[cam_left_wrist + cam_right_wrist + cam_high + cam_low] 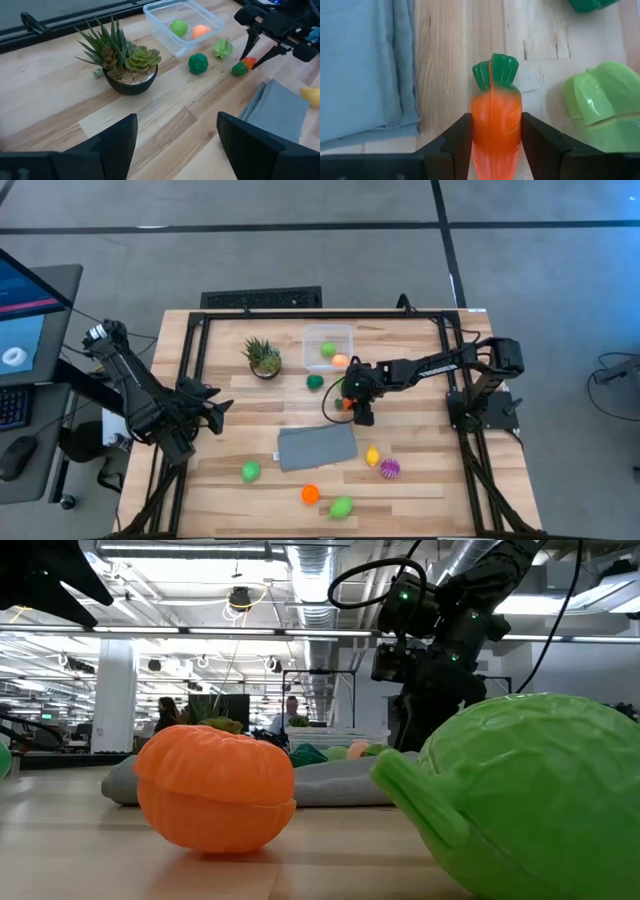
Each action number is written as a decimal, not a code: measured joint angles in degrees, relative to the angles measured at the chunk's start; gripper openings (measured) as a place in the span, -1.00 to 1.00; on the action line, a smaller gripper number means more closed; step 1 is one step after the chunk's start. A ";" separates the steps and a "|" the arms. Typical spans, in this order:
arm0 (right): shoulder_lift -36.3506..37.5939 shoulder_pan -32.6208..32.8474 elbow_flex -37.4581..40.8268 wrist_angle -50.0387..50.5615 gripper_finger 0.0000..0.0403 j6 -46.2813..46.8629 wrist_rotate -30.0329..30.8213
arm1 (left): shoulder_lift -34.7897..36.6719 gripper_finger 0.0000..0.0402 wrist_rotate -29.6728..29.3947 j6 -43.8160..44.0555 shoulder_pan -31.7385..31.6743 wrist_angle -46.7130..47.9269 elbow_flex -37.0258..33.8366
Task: Pick and placing Produce into tupperware
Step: Put the carrot into the bin
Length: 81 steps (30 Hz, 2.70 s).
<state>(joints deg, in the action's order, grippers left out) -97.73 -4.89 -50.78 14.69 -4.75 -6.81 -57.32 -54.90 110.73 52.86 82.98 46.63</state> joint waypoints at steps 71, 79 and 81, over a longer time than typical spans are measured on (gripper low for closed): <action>12.54 -22.27 -0.47 -21.44 -0.12 8.14 0.85 | -0.02 0.31 -2.99 -1.63 0.00 -0.41 0.00; 3.38 -22.25 -8.91 -18.05 -0.11 9.39 0.78 | -0.02 0.31 -2.86 -1.65 0.00 -1.79 0.00; 1.37 -22.70 -11.32 -16.12 -0.10 9.38 0.73 | 0.00 0.31 -2.86 -1.61 0.00 -1.70 0.00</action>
<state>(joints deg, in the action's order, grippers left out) -96.36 -27.59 -62.10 -1.43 4.62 -6.08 -57.32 -57.76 109.12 52.86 81.28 46.63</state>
